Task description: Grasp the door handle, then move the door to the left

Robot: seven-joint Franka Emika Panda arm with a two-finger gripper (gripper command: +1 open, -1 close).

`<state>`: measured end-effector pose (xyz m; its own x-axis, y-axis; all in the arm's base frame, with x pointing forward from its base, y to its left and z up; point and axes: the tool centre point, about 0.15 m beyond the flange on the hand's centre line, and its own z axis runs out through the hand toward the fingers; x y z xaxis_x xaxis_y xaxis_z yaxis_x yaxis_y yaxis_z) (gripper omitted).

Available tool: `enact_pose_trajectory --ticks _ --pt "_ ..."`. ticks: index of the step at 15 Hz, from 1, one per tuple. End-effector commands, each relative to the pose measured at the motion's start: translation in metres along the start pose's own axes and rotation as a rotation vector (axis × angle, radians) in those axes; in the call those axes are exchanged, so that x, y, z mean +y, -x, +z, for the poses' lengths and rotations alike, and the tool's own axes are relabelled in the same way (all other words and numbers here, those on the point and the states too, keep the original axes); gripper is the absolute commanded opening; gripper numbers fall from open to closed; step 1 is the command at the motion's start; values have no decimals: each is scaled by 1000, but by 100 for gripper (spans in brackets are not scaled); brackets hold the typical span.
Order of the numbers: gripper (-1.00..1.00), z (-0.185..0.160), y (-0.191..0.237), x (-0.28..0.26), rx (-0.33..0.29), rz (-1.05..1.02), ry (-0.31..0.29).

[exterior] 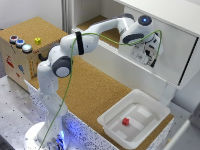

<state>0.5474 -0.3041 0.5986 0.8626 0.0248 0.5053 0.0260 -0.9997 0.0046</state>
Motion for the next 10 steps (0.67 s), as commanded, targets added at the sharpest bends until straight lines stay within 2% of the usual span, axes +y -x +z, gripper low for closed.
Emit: enact_pose_trajectory --ticks 1,2,3,7,10 --pt "100 9 0 -2 9 -1 96" --pt "100 9 1 -3 12 0 103" --pt "-100 9 1 -4 11 2 98" --pt "-100 12 5 -11 8 0 86" --pt "-100 17 10 -13 24 16 102"
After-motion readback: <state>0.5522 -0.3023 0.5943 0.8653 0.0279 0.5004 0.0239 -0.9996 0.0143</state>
